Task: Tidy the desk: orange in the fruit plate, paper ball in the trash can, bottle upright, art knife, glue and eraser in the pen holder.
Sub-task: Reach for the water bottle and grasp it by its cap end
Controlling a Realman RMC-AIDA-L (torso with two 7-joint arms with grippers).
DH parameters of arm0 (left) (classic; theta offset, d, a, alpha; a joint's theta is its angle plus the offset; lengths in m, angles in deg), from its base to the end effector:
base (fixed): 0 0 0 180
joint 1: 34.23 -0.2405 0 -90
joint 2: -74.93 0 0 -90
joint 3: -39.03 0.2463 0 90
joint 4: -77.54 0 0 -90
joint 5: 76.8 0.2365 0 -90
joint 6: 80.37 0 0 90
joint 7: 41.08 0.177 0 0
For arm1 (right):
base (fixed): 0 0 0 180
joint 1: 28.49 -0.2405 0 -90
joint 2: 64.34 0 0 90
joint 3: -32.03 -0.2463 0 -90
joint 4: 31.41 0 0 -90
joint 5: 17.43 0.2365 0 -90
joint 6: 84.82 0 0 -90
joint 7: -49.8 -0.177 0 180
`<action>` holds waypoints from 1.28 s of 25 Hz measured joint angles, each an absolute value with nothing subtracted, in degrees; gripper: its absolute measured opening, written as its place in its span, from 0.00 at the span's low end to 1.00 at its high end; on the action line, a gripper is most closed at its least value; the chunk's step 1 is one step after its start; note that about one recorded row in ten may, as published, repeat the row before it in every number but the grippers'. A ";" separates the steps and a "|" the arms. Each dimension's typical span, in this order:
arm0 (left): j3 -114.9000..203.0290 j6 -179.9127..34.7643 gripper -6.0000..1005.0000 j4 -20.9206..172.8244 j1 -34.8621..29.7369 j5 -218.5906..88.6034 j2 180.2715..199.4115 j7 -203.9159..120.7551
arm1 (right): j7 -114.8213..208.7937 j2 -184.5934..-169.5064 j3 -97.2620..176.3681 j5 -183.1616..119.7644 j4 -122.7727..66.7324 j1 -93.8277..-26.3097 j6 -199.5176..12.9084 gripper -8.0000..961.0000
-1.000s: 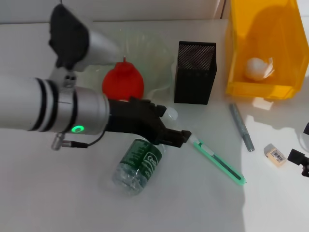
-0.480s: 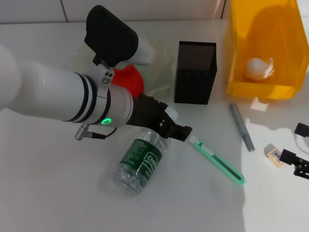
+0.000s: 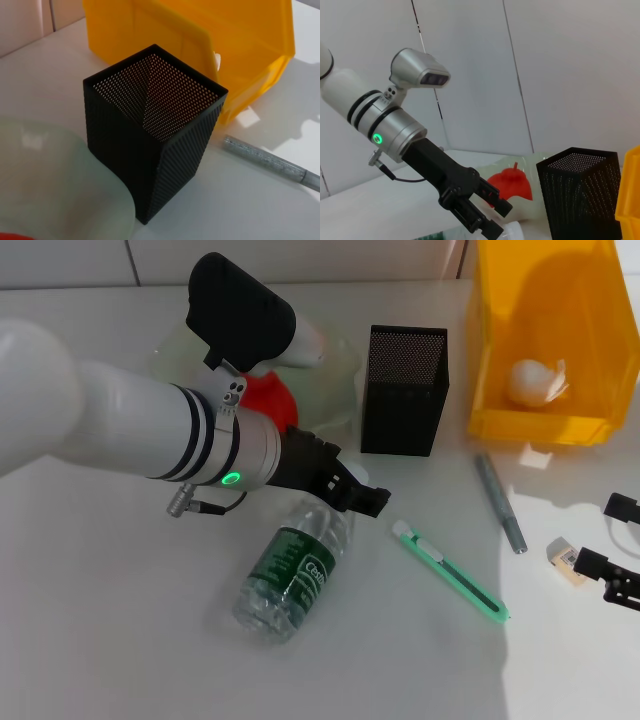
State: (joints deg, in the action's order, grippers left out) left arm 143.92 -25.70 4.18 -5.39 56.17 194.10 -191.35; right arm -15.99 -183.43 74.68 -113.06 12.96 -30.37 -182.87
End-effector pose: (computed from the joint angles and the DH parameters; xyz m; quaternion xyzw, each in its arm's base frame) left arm -0.1335 0.3696 -0.1285 -0.9471 -0.2635 0.0203 0.1823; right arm 0.3417 0.2316 0.0253 -0.8854 0.2316 0.3111 0.2560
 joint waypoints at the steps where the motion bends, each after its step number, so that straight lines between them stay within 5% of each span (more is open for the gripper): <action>1: 144.07 -26.43 0.86 5.84 -4.52 56.22 194.10 -191.57 | -16.07 -183.43 74.76 -113.12 12.96 -30.45 -182.88 0.87; 32: 146.63 -30.88 0.79 12.70 -1.08 56.10 194.10 -191.74 | -17.44 -183.43 74.79 -115.73 11.63 -32.48 -182.73 0.87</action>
State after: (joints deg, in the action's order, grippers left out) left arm 146.63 -30.88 12.70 -1.08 56.10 194.10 -191.74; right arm -17.44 -183.43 74.79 -115.73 11.63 -32.48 -182.73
